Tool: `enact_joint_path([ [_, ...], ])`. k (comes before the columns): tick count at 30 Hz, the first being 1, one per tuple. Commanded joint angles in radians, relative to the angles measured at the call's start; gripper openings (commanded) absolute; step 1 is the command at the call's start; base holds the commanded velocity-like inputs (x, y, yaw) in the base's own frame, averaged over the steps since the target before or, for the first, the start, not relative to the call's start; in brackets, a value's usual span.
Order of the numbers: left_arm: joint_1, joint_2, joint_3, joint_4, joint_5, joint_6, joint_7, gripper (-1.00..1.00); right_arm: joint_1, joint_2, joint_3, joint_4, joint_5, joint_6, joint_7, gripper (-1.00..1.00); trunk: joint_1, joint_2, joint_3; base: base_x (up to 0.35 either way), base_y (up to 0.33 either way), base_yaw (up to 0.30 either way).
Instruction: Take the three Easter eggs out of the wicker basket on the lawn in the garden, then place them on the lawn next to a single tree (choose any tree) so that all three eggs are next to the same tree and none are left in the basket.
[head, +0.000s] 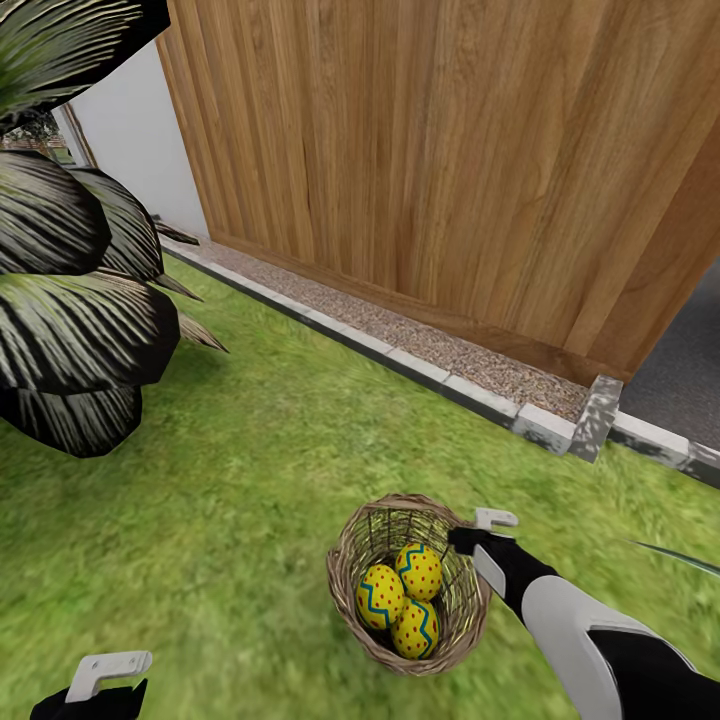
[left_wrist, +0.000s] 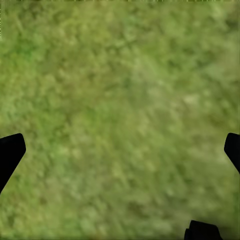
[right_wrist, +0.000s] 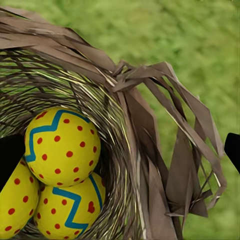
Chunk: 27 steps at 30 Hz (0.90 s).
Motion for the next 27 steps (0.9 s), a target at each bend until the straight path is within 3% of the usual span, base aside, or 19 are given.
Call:
enact_joint_path([
  [1,0.000,0.001,-0.001,-0.001,0.004,0.004,0.006,1.00,0.000,0.000,-0.005,-0.002,-0.005,0.004,-0.003,1.00,0.000,0.000,-0.001,0.000,0.000,0.000],
  [11,0.000,0.000,-0.001,-0.001,0.004,0.003,0.008,1.00,0.000,-0.009,-0.007,-0.005,-0.005,0.001,-0.002,1.00,0.000,0.000,-0.001,0.000,0.000,0.000],
  [23,0.000,0.000,-0.001,-0.001,0.004,0.004,0.008,1.00,0.000,-0.041,-0.011,-0.005,-0.010,0.000,-0.002,1.00,0.000,0.000,-0.001,0.000,0.000,0.000],
  [27,-0.001,0.001,0.000,-0.001,0.004,0.004,0.007,1.00,0.000,-0.047,-0.012,-0.005,-0.013,0.000,-0.002,1.00,0.015,-0.028,-0.013,0.000,0.000,0.000],
])
